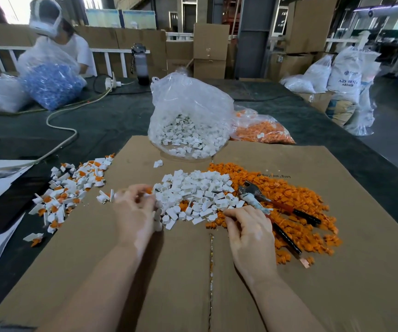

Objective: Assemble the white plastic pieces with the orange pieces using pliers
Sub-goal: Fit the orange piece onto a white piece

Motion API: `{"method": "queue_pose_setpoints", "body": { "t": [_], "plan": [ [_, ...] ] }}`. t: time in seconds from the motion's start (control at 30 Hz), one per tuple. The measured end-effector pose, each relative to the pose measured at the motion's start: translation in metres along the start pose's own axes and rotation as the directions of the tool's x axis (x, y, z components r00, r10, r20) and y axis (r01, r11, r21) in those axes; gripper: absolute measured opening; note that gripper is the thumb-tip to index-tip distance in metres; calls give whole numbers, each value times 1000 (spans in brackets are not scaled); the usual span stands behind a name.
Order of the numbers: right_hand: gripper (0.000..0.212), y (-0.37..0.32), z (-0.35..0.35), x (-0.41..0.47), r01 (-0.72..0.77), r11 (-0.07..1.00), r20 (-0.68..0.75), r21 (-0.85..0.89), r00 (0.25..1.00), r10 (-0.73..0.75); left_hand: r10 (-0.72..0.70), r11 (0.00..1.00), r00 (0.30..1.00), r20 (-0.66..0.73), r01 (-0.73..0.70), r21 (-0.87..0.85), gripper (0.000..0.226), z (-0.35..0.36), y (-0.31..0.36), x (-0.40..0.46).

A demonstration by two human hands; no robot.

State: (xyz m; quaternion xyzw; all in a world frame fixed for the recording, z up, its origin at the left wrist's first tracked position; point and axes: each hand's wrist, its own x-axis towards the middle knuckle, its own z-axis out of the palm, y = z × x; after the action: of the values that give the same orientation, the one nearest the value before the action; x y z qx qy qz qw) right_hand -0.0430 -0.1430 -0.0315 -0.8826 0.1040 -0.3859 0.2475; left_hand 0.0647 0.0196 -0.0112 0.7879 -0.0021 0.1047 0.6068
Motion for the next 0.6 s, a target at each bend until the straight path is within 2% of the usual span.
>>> {"method": "queue_pose_setpoints", "body": {
  "t": [0.1,0.3,0.43,0.6],
  "plan": [
    [14,-1,0,0,-5,1000,-28,-21,1000,5,-5,923,993,-122,52,380,14,-19,-10,22],
    [15,-2,0,1,-47,998,-39,-44,998,45,11,775,995,-95,52,630,25,-24,-17,29],
    [17,-1,1,1,14,995,-29,-100,999,-17,70,859,992,-100,-9,512,24,-11,-14,18],
    [23,-3,4,2,181,956,58,-232,983,-173,280,862,946,164,-323,390,14,12,-5,-2]
  ]
}}
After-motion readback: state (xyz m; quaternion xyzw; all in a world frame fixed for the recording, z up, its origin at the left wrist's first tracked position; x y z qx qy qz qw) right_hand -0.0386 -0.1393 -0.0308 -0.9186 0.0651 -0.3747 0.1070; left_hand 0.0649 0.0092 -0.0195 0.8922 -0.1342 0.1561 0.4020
